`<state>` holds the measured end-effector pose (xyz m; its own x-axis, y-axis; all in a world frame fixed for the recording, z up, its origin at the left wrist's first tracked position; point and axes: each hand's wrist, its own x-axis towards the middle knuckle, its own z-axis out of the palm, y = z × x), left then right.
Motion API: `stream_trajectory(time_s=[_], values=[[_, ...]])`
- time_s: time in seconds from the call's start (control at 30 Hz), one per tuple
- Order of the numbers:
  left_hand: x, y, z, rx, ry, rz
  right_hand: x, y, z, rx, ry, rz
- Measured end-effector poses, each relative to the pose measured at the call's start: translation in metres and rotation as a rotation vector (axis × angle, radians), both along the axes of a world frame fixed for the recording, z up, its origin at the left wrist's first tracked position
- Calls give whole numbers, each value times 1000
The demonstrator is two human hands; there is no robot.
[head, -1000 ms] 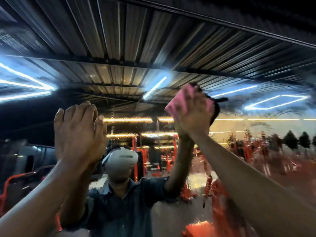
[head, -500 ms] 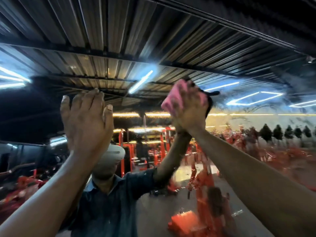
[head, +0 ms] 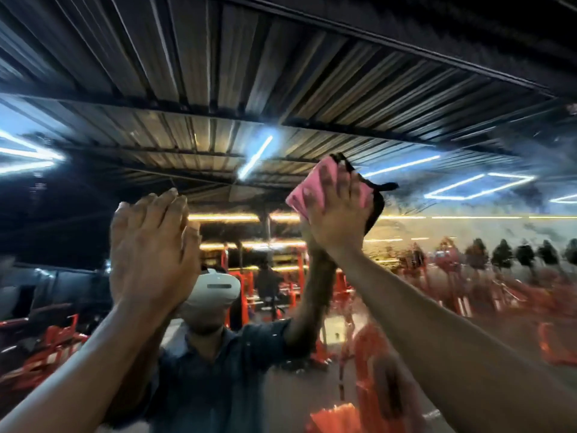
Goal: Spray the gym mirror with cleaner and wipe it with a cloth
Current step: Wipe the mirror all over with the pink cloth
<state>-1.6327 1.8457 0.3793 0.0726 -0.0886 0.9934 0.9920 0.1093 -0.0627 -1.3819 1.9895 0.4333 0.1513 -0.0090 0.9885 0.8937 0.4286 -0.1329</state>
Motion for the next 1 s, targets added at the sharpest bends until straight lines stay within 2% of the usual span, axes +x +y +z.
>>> stream_trajectory(time_s=[0.03,0.07,0.1,0.2,0.23,0.27,0.3,0.37,0.5,0.53,0.57,0.6,0.7,0.77,0.8,0.83,0.93,1.0], values=[[5,3,-2,13,-12,10,-4,-3,1,-24,92,38],[9,6,-3,22,-25,26,-12,-6,-6,-20,80,45],[12,10,-4,24,-38,48,-20,-11,-23,-3,-50,61],[17,19,-7,11,-69,67,-16,-15,-96,114,-693,120],[17,21,-8,3,-76,73,-4,-7,-107,166,-837,83],[17,22,-9,-8,-79,81,12,2,-106,184,-912,54],[18,23,-10,-17,-84,90,26,14,-95,186,-909,26],[19,23,-11,-19,-83,97,47,33,-58,140,-690,-11],[23,22,-11,16,-81,87,53,35,10,-69,29,32],[23,23,-12,31,-79,91,39,27,12,-97,87,62],[23,23,-12,42,-82,89,24,20,4,-93,56,64],[22,24,-11,50,-90,86,11,10,-12,-60,-68,67],[18,28,-11,68,-88,89,6,-9,-95,20,-640,125],[16,32,-12,74,-94,81,32,3,-119,50,-850,91],[17,34,-12,72,-97,84,47,11,-112,49,-844,86],[19,35,-13,65,-104,88,61,26,-99,44,-759,69],[31,33,-12,34,-129,87,94,58,-39,-57,-244,-41],[45,32,-10,14,-114,67,98,63,-6,-153,95,27]])
